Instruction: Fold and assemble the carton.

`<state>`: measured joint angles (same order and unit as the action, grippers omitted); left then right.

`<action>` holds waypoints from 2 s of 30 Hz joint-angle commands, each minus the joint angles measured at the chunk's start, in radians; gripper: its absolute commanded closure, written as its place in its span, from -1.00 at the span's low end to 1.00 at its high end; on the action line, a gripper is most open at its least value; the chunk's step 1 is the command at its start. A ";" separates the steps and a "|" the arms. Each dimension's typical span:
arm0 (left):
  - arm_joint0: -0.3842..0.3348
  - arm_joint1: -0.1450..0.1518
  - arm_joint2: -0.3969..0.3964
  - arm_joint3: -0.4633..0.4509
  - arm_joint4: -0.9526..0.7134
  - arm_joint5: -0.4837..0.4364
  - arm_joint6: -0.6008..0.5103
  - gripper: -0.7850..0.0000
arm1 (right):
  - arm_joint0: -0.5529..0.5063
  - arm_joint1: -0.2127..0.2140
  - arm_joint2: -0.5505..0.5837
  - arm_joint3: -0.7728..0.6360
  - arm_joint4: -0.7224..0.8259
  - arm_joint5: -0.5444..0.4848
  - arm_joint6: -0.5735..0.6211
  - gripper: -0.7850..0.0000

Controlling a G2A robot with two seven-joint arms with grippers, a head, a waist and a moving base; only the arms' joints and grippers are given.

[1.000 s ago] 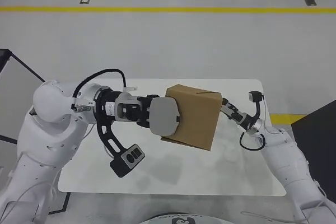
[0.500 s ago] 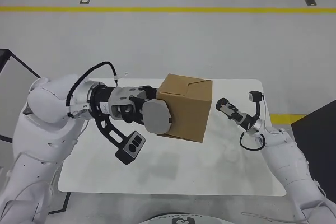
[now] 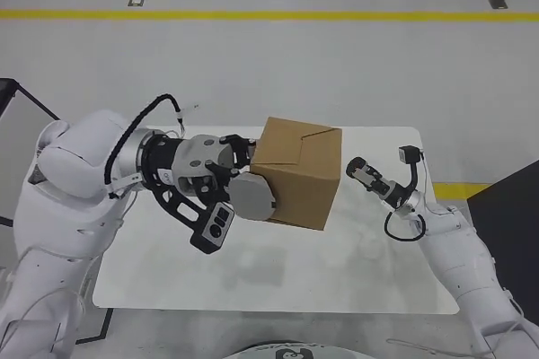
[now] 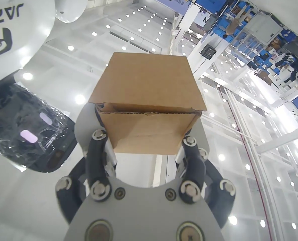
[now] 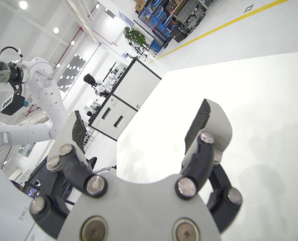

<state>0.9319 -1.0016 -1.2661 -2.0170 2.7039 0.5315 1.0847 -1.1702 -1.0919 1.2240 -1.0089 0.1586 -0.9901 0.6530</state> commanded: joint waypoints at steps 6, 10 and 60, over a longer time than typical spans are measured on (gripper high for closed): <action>0.017 -0.002 0.009 0.014 -0.156 -0.054 -0.040 1.00 | 0.000 0.000 0.000 0.000 0.000 0.000 0.000 -1.00; 0.024 -0.002 0.007 0.007 -0.279 -0.186 -0.067 1.00 | 0.000 0.000 0.000 0.000 0.000 0.000 0.000 -1.00; 0.189 -0.013 0.046 0.094 -1.191 -1.252 -0.865 1.00 | 0.000 0.000 0.000 0.000 0.000 0.000 0.000 -1.00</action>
<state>1.1258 -1.0166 -1.2270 -1.9298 1.5584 -0.6290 0.2608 -1.1702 -1.0919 1.2240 -1.0089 0.1586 -0.9901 0.6530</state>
